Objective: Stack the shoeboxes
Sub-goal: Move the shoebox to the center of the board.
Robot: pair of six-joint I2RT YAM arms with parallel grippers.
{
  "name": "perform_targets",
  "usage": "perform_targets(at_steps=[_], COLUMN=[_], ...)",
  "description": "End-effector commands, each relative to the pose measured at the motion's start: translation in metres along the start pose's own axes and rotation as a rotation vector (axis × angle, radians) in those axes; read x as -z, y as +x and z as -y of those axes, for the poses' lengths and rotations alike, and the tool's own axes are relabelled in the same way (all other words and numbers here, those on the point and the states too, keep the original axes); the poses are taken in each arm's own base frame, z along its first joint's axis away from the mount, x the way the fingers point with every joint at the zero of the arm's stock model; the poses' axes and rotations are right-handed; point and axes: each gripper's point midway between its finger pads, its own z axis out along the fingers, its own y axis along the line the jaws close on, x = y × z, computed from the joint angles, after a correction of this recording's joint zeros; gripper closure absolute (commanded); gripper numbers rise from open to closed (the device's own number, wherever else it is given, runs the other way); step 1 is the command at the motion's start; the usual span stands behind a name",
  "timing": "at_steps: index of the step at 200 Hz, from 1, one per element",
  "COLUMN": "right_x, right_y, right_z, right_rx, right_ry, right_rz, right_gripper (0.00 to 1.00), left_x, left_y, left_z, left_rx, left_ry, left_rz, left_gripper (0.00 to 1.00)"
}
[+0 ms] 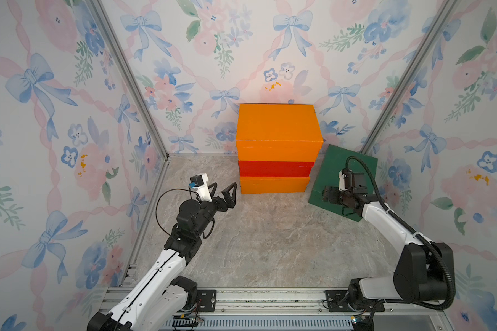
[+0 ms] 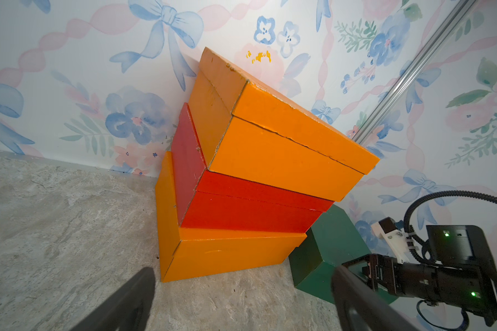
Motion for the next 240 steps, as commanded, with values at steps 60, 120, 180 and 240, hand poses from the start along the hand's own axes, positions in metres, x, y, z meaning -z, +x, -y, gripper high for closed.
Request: perform_targets(at_steps=[60, 120, 180, 240], right_x=[0.012, 0.022, 0.037, 0.058], right_y=[0.094, 0.109, 0.117, 0.120], right_z=[-0.031, -0.067, -0.115, -0.156], right_rx=[0.057, 0.122, 0.210, 0.273], right_ry=[-0.070, -0.145, -0.223, -0.299], right_rz=[-0.297, -0.324, -0.315, -0.298], right_gripper=[0.02, 0.02, 0.02, 0.01], left_x=[0.008, 0.013, 0.014, 0.017], left_y=[-0.005, -0.010, -0.015, -0.017], left_z=[0.006, 0.007, 0.010, 0.010], left_rx=[-0.004, -0.012, -0.011, -0.012], left_ry=[0.026, 0.022, 0.027, 0.023], left_rz=[0.029, 0.037, 0.049, 0.054], left_gripper=[0.02, 0.02, 0.02, 0.02])
